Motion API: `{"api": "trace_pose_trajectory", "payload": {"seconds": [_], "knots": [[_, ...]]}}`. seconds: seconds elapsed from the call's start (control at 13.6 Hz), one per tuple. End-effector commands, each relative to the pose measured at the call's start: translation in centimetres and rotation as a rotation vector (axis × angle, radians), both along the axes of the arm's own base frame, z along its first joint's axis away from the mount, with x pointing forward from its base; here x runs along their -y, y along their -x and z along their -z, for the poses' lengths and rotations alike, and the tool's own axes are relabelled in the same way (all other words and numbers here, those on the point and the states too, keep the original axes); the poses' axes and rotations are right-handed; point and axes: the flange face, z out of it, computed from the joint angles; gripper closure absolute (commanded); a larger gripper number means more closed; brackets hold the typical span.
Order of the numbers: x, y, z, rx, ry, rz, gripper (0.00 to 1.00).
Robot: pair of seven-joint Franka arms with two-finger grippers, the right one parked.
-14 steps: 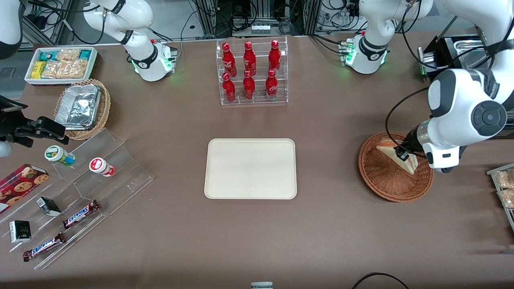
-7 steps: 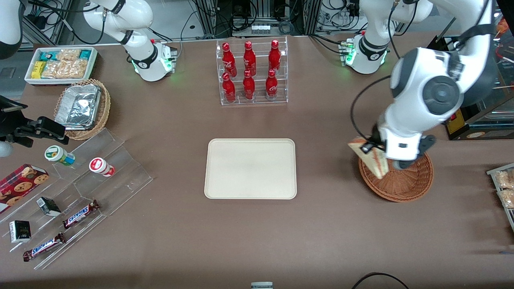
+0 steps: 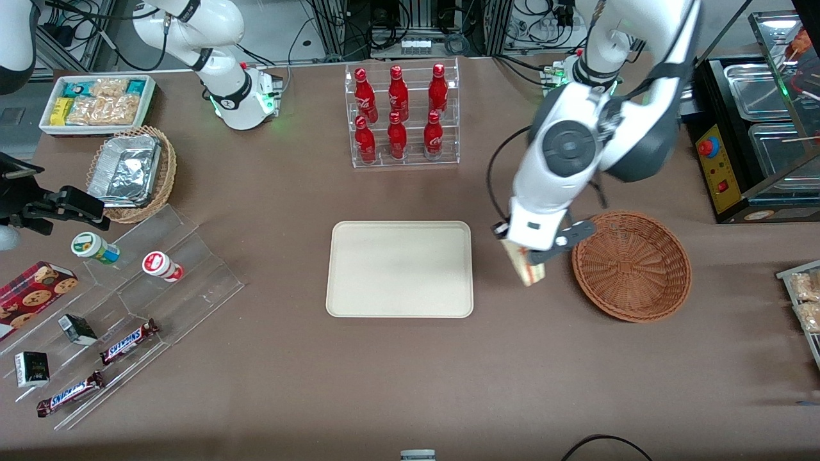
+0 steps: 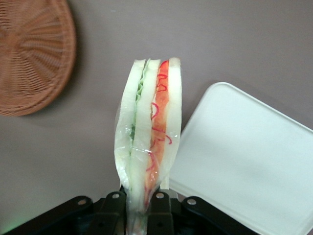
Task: Place sandwich from basket to tray
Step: 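Lift the sandwich with the left gripper and carry it toward the tray, then lower the sandwich onto the tray and open the left gripper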
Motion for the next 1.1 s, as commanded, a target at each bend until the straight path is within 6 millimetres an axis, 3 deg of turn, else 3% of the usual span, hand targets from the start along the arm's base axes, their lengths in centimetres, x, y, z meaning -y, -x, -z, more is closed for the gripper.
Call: {"api": "trace_pose_trajectory", "payload": {"seconds": [0.0,0.22,0.59,0.74,0.81,1.03], "knots": [[4.2,-0.4,2.7,0.054,0.015,0.047,0.86],[8.4,1.4,6.9,0.049,-0.007,0.128,0.87],[11.6,3.4,9.4,0.056,0.0,0.246,0.88],[13.3,3.8,12.1,0.078,0.009,0.282,0.88],[14.6,4.9,13.1,0.077,0.003,0.312,0.88],[15.0,5.6,15.5,0.08,-0.034,0.347,0.88]]}}
